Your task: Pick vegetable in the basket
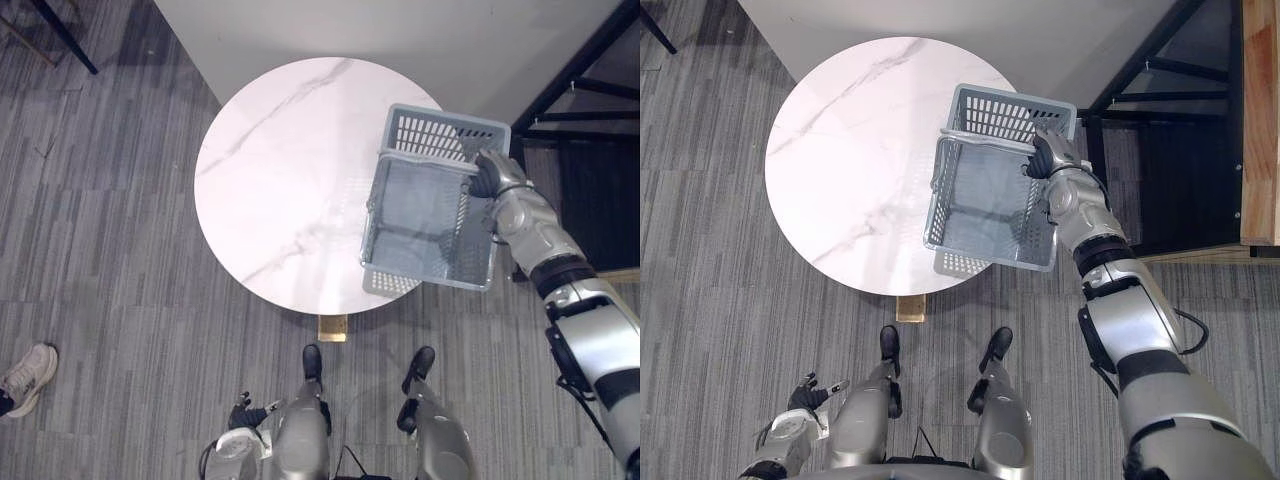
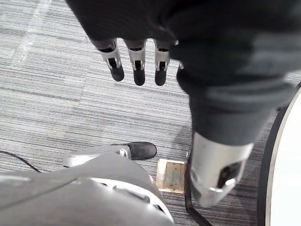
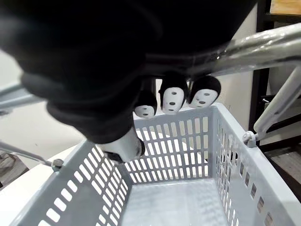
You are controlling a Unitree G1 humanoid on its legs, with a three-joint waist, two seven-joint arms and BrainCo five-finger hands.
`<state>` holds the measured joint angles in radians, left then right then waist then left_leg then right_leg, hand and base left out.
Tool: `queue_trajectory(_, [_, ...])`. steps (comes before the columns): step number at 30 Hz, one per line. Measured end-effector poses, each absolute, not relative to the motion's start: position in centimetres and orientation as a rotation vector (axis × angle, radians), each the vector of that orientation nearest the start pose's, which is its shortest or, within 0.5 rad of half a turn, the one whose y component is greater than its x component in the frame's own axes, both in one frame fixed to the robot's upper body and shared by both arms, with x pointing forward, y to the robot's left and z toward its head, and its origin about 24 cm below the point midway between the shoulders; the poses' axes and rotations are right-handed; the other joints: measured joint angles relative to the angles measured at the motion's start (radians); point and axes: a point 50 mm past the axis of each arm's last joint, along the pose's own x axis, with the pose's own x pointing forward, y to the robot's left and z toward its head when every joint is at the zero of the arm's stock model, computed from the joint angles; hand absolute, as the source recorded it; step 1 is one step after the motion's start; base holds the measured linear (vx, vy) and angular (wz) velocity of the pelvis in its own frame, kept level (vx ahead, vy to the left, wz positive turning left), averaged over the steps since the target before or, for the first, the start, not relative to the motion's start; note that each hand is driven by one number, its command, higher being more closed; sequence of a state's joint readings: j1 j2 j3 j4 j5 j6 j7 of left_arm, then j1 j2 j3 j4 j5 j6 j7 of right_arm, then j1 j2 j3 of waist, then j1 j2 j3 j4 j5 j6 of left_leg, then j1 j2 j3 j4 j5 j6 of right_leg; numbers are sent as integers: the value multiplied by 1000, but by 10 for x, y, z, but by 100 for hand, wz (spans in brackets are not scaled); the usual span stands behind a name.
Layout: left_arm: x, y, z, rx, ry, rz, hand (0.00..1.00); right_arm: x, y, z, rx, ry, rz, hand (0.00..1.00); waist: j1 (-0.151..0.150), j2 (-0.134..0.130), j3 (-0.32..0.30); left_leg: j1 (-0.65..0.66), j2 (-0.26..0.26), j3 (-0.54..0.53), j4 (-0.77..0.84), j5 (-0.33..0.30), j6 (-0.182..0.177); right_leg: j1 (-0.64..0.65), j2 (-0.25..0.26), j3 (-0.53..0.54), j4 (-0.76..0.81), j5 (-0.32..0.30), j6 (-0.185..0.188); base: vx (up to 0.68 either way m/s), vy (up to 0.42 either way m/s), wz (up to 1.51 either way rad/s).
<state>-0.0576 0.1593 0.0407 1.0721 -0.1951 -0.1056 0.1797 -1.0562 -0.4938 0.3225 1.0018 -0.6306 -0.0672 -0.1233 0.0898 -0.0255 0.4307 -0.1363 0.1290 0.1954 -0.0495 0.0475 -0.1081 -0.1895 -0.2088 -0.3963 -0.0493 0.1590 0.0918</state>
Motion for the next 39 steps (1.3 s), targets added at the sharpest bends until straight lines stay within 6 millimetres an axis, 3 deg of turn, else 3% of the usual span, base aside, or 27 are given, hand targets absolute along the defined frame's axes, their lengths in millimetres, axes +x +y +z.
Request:
queue_trajectory(6, [151,224,-138,45,898,371,0,410,-188,175,-1389,-175,1,100,-1,0,0,24,1,3,0,0,0,20,1,3,0,0,0,11,2,-2])
queue_trajectory(10, [150,224,-139,43,908,364,0,400,-158,164,-1510,-255,188,100,-4,-3,-2,52,6,10,-5,0,0,43,6,11,-2,0,0,3,-1,-5])
queue_trajectory(14, [146,228,-140,29,930,376,0,374,-117,145,-1567,-390,462,100,-10,-19,-21,95,19,18,-18,0,0,82,24,19,-19,0,0,5,-16,-8])
queue_trajectory(17, [132,236,-144,18,968,410,0,355,-110,130,-1487,-410,593,100,-13,-50,-88,113,30,34,-28,-1,-1,96,39,26,-33,0,0,37,-25,-10])
queue_trajectory(22, [104,238,-153,29,1059,403,0,329,-118,118,-1330,-375,704,100,-50,-71,-201,148,33,57,-39,-9,-9,114,47,52,-49,2,3,38,-7,-15])
queue_trajectory(26, [90,238,-157,18,1111,385,0,308,-132,102,-1306,-306,797,100,-59,-65,-249,173,39,79,-38,-18,-15,126,55,77,-54,3,6,-8,-10,-18])
queue_trajectory(30, [79,238,-160,-4,1142,383,0,295,-143,90,-1308,-245,846,100,-61,-57,-269,186,43,98,-38,-21,-19,127,62,97,-54,3,6,-9,-14,-16])
queue_trajectory(35, [63,236,-164,-25,1185,394,0,273,-165,59,-1249,-104,852,100,-68,-45,-304,210,43,104,-36,-26,-23,143,62,104,-46,2,6,7,-3,-3])
queue_trajectory(39, [53,233,-165,-15,1212,380,0,256,-193,49,-1176,-18,738,100,-87,-43,-304,243,26,130,-34,-48,-22,82,25,164,127,-54,24,-22,50,-16])
